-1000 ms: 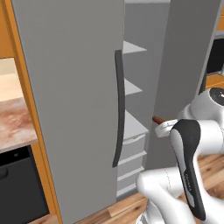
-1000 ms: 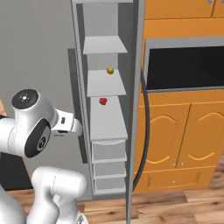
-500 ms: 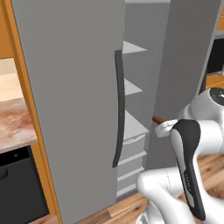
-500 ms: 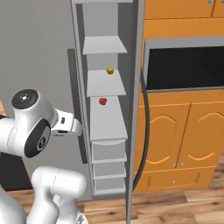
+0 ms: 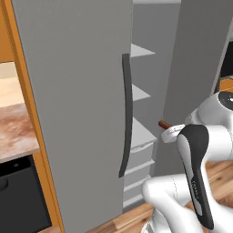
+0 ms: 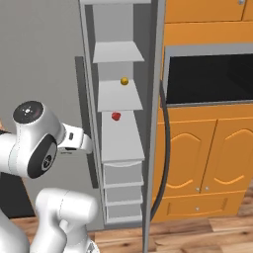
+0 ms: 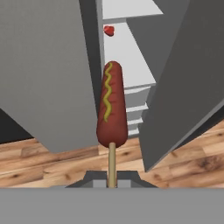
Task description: Store the hot dog in the freezer for long-term storage. Close the freezer door after placing the cooked food.
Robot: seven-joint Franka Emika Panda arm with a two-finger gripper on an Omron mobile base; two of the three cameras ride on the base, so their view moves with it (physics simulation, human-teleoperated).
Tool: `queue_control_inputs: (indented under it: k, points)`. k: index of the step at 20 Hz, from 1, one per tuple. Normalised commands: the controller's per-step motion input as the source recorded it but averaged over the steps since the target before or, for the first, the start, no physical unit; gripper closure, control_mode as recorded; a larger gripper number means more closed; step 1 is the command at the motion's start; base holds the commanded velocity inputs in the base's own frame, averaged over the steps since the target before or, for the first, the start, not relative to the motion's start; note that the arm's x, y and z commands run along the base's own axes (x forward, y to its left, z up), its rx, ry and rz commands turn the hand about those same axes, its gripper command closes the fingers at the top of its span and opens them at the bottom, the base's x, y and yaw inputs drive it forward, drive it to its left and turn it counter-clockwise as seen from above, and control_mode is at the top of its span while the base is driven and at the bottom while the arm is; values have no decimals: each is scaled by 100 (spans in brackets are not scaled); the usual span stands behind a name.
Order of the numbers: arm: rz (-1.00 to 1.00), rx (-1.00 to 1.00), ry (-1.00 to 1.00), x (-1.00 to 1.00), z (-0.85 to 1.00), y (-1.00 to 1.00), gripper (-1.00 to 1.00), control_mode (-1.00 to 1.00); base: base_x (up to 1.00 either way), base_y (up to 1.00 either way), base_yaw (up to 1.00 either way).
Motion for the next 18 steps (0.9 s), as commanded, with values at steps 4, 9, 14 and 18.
queue_control_inputs:
  k: [4,9,14,18]
  points:
    - [0,0,0,0,0,0,100,100,41,-2,0]
    - [0,0,0,0,0,0,100,100,35,-18,0]
    - [0,0,0,0,0,0,100,100,31,-19,0]
    - [0,0,0,0,0,0,100,100,25,-21,0]
